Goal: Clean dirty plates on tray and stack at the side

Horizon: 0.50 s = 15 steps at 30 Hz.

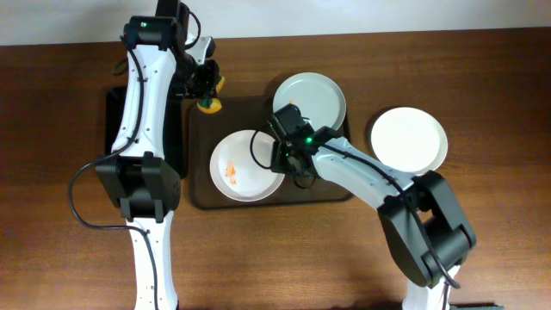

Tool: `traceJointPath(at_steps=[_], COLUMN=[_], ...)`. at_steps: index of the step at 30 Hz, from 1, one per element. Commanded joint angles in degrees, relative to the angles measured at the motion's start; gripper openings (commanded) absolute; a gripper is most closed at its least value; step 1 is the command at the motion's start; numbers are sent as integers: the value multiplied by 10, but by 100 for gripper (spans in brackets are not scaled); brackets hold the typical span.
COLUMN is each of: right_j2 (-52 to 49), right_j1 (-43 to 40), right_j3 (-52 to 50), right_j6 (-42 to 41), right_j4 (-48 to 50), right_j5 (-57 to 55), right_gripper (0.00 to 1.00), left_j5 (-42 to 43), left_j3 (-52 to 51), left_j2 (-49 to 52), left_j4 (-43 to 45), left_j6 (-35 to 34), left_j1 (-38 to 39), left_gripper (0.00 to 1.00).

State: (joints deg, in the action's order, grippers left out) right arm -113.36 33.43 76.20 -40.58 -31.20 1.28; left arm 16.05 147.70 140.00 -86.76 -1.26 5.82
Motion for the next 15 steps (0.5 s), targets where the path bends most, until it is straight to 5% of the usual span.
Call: traceJointPath(at_steps=[1, 6, 9, 15], right_j2=[-16, -47, -51, -51], right_j1=[-1, -1, 0, 0], right_j3=[0, 0, 0, 0], right_j6=[-7, -56, -81, -110], right_j4=[15, 34, 42, 62], right_j5=[4, 4, 2, -17], right_gripper=[32, 26, 4, 4], left_j5=[-9, -9, -9, -9], left_j3=[5, 5, 5, -7], left_j2=[-12, -12, -12, -12], left_j4=[2, 3, 5, 4], left_j6=[9, 9, 9, 9], left_j1=[1, 1, 1, 21], left_gripper=[1, 1, 1, 1])
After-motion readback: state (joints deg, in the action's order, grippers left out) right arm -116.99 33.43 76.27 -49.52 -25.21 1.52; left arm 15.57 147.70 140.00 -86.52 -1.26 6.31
